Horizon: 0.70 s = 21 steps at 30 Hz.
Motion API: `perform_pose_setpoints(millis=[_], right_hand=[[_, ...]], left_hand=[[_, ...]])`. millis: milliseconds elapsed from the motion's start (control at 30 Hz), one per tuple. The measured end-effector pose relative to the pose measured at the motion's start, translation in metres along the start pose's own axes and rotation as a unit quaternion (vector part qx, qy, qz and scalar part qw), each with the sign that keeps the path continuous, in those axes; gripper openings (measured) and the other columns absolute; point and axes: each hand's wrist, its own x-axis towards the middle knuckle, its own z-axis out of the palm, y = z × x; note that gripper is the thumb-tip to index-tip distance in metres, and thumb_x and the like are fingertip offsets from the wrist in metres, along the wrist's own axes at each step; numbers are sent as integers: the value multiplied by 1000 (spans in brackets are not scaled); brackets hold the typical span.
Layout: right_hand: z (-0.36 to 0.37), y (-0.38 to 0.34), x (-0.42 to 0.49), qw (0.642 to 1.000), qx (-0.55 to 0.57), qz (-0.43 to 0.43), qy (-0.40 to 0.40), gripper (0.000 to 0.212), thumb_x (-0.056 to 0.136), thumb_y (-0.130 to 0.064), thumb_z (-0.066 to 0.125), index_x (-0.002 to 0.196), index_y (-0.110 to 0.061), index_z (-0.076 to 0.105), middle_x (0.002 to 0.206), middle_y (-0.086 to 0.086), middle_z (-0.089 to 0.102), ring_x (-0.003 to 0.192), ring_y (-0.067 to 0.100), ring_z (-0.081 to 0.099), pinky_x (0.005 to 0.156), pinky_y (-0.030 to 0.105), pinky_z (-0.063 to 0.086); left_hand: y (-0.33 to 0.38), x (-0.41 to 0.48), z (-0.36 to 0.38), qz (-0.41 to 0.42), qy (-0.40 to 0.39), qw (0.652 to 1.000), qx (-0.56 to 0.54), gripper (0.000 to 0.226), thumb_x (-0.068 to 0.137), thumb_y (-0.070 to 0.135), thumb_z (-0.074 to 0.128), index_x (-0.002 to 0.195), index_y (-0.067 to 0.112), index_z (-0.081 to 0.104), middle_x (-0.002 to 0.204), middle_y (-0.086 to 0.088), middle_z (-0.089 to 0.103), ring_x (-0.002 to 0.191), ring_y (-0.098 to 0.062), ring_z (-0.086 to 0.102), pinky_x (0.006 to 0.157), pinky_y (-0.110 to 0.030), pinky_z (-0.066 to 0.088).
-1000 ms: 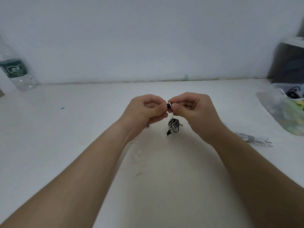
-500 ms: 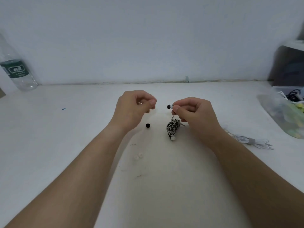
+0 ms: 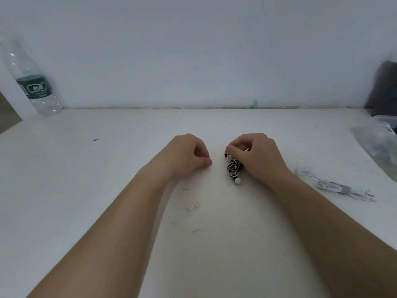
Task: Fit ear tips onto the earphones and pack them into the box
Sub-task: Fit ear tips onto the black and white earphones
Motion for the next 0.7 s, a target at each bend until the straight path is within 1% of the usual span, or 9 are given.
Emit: perform_pose_setpoints(millis=[100,200,267,300,367,500,567,633,700], right_hand=[[-3,1,-1,1000,-2,-17,10,17,92,-29,64,79,-26,74,79,-17,71,66,-6,57,66,20,41],[-11,0,-4,998,10,-43,48,14,93,-25,63,84,-28,74,86,-18,69,64,2,54,63,15,39],[-22,-2,-8,995,17,-72,66,16,90,-18,65,81,-28,73,78,-19,68,64,10,55,61,12,40],[-27,-4,-11,995,30,-84,55,17,88,-14,66,78,-26,73,69,-18,67,63,15,57,60,14,42],[-36,-7,-19,994,41,-105,-11,17,84,-11,70,74,-24,72,60,-14,65,59,21,59,60,24,46],[-40,-15,-30,981,-61,-114,-147,15,75,-26,83,71,-27,69,63,-12,67,53,3,55,57,19,42],[-38,-19,-34,975,-107,-98,-166,23,68,-37,87,72,-29,66,65,-11,67,55,2,56,55,18,43],[-34,-21,-36,969,-161,-82,-169,31,64,-45,88,73,-29,63,69,-11,67,59,3,57,56,21,45],[-28,-22,-37,964,-196,-81,-160,24,70,-41,82,75,-29,63,73,-12,66,65,5,59,57,25,45]], left_hand=[[-1,2,3,3,36,999,-36,8,90,27,71,85,22,68,85,8,69,72,-5,61,68,-23,47],[-1,2,3,-9,82,991,-103,8,87,21,73,80,20,69,72,4,72,59,-3,65,66,-27,56],[-2,2,4,-19,104,983,-149,6,84,16,76,81,15,71,67,0,72,58,-7,67,68,-29,58],[-2,1,4,-25,110,977,-183,7,82,12,78,81,12,71,67,-2,73,60,-10,67,70,-31,59],[-2,0,5,-45,114,955,-270,10,79,5,81,81,9,72,69,-5,73,65,-17,70,75,-34,62],[2,-3,3,-87,112,903,-406,15,76,-1,82,84,7,73,78,-7,73,74,-17,72,81,-28,60],[5,-4,2,-96,102,881,-451,16,76,-2,82,87,7,73,81,-8,73,76,-16,71,80,-24,59],[6,-4,2,-102,88,875,-465,18,78,1,81,91,10,73,83,-4,73,72,-13,69,73,-20,57],[7,-4,4,-104,81,874,-467,16,81,6,80,95,13,75,80,2,71,68,-9,63,65,-19,51]])
